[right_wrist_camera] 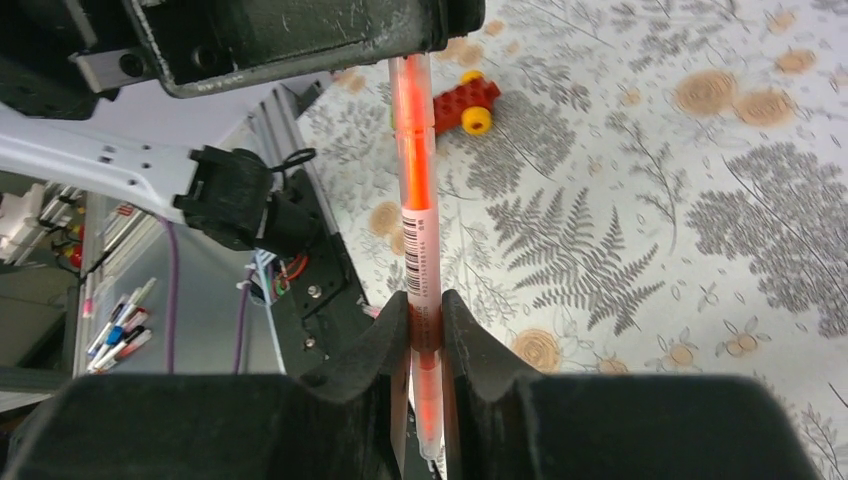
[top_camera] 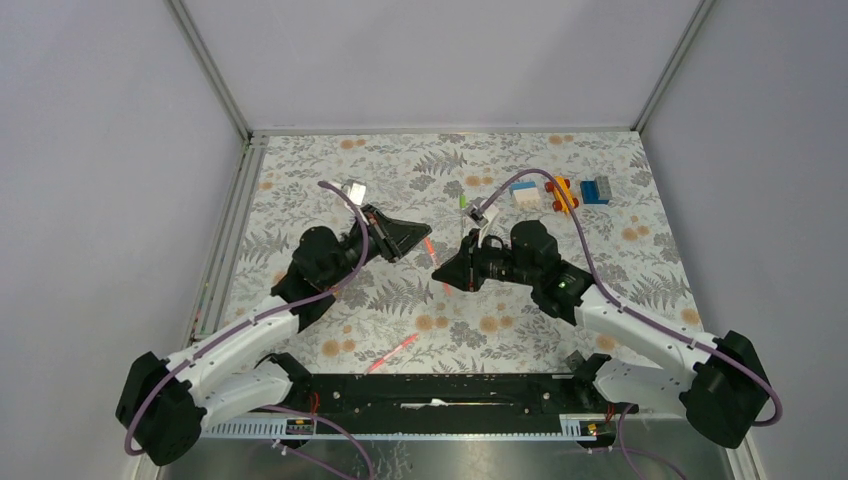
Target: Insert the pens into the pen caps
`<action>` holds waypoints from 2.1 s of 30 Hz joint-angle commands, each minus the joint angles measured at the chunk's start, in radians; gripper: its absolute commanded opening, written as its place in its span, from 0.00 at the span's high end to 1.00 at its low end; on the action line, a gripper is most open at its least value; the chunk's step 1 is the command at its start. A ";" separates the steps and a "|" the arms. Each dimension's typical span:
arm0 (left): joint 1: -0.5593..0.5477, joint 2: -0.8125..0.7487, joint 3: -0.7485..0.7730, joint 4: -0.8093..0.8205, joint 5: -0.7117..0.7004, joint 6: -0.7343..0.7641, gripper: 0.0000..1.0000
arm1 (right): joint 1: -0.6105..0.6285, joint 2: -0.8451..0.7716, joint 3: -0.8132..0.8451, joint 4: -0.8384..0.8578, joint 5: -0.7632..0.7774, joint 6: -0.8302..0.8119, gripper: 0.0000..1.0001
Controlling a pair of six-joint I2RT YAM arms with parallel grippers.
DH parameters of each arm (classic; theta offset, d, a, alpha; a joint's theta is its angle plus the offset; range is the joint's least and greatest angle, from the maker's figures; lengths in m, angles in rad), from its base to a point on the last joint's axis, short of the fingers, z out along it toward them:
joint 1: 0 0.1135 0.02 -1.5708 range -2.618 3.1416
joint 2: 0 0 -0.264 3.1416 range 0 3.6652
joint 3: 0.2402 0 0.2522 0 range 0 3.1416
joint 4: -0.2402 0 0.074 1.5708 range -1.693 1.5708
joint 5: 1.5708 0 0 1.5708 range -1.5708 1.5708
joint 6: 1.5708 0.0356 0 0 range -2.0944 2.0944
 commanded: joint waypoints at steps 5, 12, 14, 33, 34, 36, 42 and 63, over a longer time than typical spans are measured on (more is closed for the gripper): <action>-0.017 0.127 -0.044 -0.093 0.007 -0.030 1.00 | -0.009 0.072 0.157 0.104 0.218 -0.024 1.00; -0.021 0.182 -0.027 -0.164 -0.050 -0.051 1.00 | -0.008 0.156 0.254 0.068 0.242 -0.082 1.00; -0.021 0.198 -0.013 -0.196 -0.065 -0.062 1.00 | -0.009 0.181 0.296 0.044 0.267 -0.104 1.00; -0.044 0.265 0.040 -0.301 -0.105 -0.132 1.00 | -0.010 0.417 0.619 -0.080 0.313 -0.164 1.00; -0.044 0.257 0.035 -0.293 -0.099 -0.125 1.00 | -0.012 0.411 0.613 -0.072 0.301 -0.162 1.00; -0.044 0.231 0.016 -0.259 -0.076 -0.112 1.00 | -0.020 0.395 0.592 -0.048 0.260 -0.147 1.00; -0.043 0.140 -0.055 -0.133 0.006 -0.074 1.00 | -0.065 0.314 0.473 0.104 0.018 -0.104 1.00; -0.042 -0.035 -0.163 0.083 0.224 -0.032 1.00 | -0.115 0.126 0.321 0.253 -0.403 -0.033 1.00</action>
